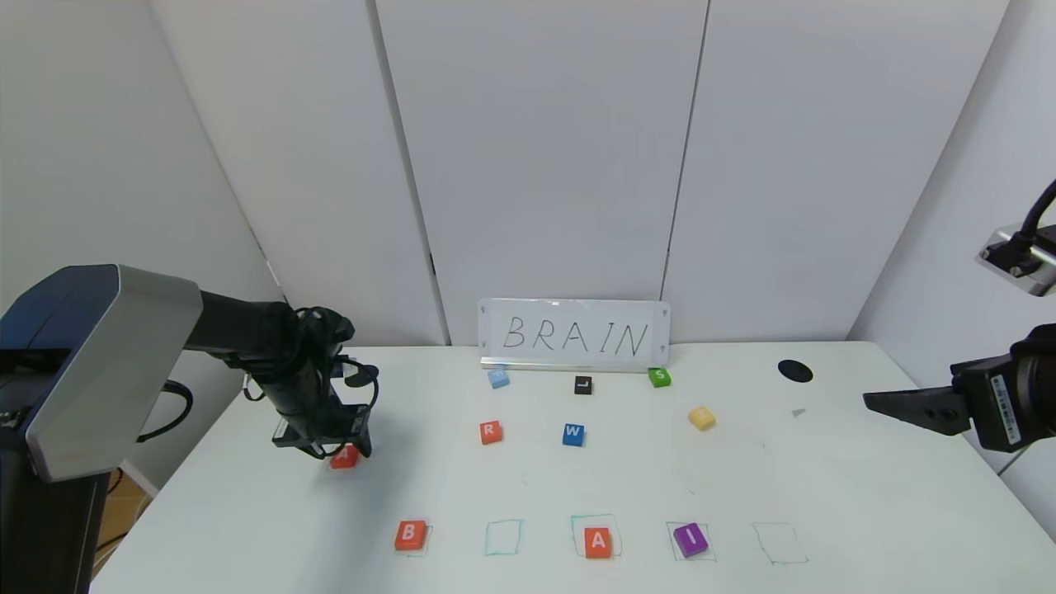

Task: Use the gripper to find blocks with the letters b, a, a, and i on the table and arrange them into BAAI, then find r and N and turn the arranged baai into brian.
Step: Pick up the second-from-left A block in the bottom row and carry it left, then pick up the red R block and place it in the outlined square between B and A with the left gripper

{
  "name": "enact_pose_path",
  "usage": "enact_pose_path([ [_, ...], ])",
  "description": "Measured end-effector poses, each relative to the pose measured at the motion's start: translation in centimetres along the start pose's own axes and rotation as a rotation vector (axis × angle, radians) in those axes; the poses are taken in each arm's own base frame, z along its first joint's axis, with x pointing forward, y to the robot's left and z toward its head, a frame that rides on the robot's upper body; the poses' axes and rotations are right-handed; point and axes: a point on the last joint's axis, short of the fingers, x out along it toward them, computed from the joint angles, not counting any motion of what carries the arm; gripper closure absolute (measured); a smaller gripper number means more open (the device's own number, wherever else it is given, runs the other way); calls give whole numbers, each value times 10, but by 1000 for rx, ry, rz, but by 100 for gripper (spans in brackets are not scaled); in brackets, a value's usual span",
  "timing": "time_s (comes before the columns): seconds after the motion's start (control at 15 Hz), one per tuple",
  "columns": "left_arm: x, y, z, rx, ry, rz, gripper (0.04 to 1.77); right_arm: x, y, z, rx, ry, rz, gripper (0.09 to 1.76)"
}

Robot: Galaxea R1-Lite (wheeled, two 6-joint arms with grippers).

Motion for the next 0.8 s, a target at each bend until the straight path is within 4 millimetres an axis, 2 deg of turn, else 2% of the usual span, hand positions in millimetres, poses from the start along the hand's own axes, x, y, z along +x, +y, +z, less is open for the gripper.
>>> enact_pose_path([
  [0.33,-6,-6,-1,4,-8,-5,42,0,1,0,-3,0,4,14],
  [0.8,-49,-29,-8,-92,-85,-40,23,-1,1,0,-4,-3,5,14],
])
